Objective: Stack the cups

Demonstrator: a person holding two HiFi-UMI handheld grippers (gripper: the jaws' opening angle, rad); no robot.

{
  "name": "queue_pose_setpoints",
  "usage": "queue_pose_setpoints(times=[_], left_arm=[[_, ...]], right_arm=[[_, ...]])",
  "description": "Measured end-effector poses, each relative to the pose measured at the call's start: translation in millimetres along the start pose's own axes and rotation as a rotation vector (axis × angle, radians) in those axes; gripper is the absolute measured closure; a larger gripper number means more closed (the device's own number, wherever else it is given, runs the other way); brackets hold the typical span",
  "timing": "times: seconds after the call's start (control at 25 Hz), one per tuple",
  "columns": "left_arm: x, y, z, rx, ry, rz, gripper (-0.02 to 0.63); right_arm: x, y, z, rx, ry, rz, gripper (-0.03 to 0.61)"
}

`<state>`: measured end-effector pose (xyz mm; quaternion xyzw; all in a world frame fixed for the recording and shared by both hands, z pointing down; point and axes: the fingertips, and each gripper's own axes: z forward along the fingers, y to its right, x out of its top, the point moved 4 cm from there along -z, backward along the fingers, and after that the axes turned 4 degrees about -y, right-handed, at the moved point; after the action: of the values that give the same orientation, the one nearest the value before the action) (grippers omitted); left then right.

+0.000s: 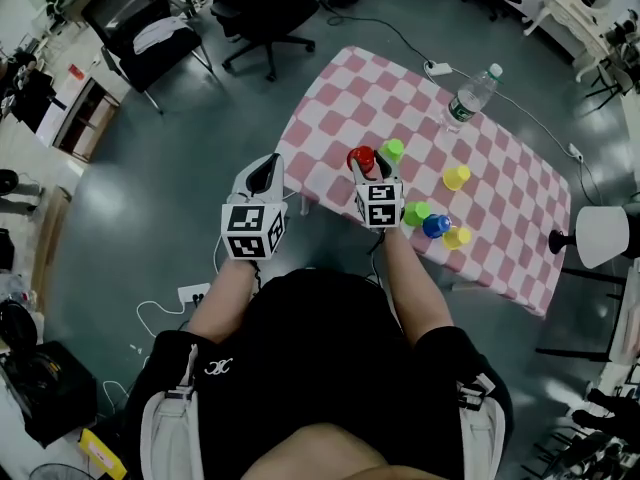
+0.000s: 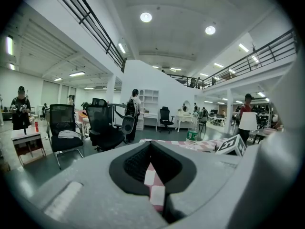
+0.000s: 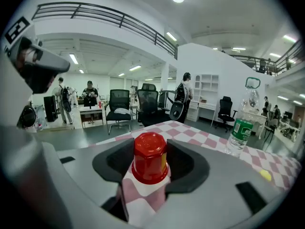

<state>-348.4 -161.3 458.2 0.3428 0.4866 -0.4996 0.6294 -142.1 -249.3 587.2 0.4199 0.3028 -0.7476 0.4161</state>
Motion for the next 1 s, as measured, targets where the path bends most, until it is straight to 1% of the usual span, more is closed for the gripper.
queue_pose_setpoints(times=[0.16,0.4,0.56,0.76,0.88,1.0], left_arm=[[3.0,11.7,5.1,-0.048,0.005,0.010,0.598],[5.9,39.5,17.4,-0.144,0.002,0.025,0.598],[4.6,67.0,26.6,-0.227,-0.001,0.043,0.598],[4.9,97.5,37.5,-0.311,-0.003,0.060,0.598],[3.8,116.3,43.1,-0.363,-0.008,0.068,0.598],[4.4,130.1,47.2,-0.395,-0.012,0.072,0.598]], right_arm=[[20.1,5.9,-25.7,-0.008,0.032,0.035,0.365],[37.8,26.7,-69.2,-0.075,0.061,0.058,0.365],[33.5,45.3,-98.2,-0.118,0.060,0.106,0.365],[25.5,70.3,-131.2,-0.207,0.063,0.115,0.365],[10.0,86.3,-148.2,-0.267,0.043,0.133,0.365],[-6.5,101.3,-160.5,-0.313,0.017,0.162,0.365]])
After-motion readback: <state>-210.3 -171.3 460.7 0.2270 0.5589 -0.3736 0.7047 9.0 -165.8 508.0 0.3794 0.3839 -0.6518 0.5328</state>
